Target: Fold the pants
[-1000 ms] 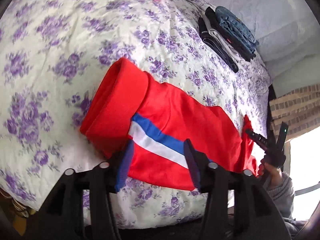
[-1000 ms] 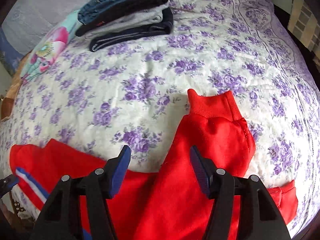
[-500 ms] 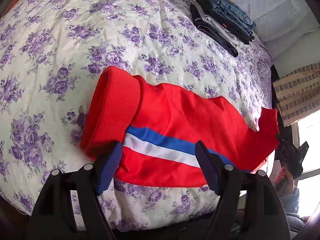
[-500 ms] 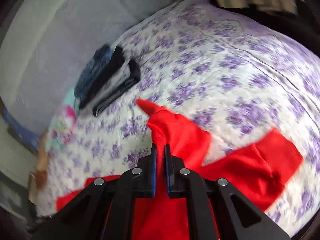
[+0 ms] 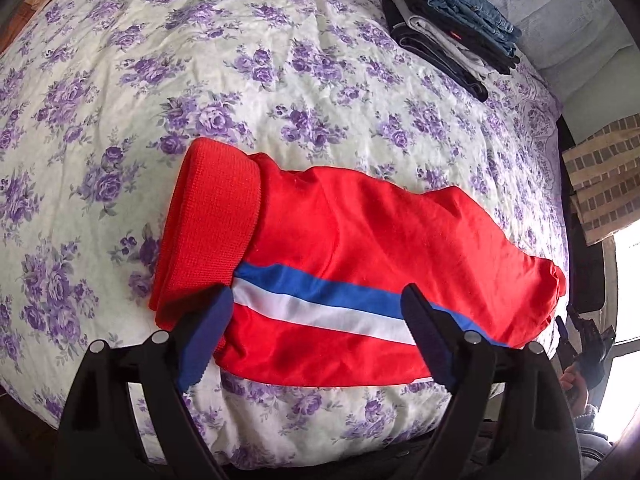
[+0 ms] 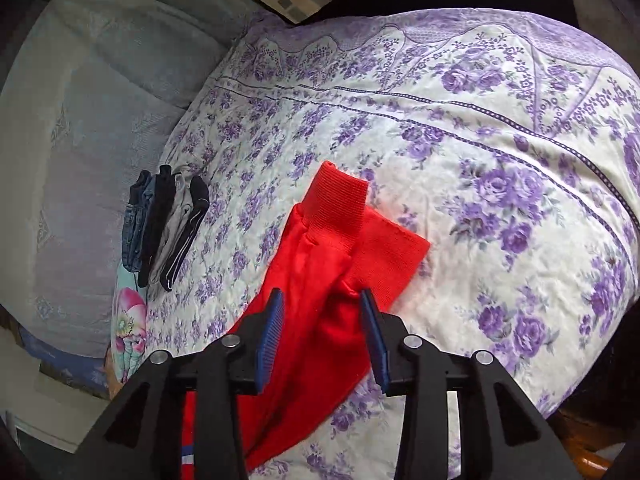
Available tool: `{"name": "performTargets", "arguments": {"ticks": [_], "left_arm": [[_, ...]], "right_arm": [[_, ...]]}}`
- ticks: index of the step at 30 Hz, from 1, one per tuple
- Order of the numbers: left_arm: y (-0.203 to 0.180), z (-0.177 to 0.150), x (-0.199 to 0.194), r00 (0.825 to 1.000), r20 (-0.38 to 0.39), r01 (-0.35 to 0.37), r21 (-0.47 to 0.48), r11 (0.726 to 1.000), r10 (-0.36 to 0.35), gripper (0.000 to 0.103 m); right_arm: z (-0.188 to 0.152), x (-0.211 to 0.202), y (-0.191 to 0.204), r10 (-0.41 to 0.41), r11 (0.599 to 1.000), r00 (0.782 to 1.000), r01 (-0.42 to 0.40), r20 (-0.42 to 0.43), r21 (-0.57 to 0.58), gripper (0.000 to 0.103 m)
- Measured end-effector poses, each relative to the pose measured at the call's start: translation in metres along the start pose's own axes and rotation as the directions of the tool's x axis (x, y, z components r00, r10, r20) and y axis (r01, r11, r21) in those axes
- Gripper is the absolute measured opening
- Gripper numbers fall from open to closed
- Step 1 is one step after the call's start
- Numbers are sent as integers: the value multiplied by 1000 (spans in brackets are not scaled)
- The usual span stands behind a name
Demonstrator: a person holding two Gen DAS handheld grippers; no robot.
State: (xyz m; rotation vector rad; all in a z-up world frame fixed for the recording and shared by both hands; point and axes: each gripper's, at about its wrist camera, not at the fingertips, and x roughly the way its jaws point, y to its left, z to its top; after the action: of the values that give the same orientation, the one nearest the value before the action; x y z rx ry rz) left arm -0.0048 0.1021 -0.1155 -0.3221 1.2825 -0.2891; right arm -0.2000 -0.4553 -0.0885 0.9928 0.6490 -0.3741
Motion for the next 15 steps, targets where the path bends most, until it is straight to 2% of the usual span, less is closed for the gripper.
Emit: {"name": "performTargets", "arguments": {"ticks": [3,5,7,8,9,12,15], "left_arm": [[0,-3,-3,1000,18,2,-19,1000,-1,83],[1,-4,-6,999,32,7,-36,999,-5,83],[2,-6,-9,999,47,13,-54,998,-10,83],[2,-7,-10,999,53,14,-58,998,-11,83],[2,-8,-11,998,58,9,-58,998,-5,83],[4,-10,-14,997,70,-11,-60,998,15,83],[10,-11,-16,997,74,-16,-80,997,22,83]], "right_arm": [[7,24,0,-21,1000,996,22,-82,10,42],[5,34,0,-16,999,995,19,-102,27,42],[6,42,8,6,1000,994,-6,-112,-7,28],[6,45,14,15,999,993,-19,-116,-39,9],[7,43,18,22,998,994,-28,-111,-55,5],[14,19,24,79,995,994,-84,-81,-61,4],[8,-1,3,65,998,994,-66,-90,-8,4]]}}
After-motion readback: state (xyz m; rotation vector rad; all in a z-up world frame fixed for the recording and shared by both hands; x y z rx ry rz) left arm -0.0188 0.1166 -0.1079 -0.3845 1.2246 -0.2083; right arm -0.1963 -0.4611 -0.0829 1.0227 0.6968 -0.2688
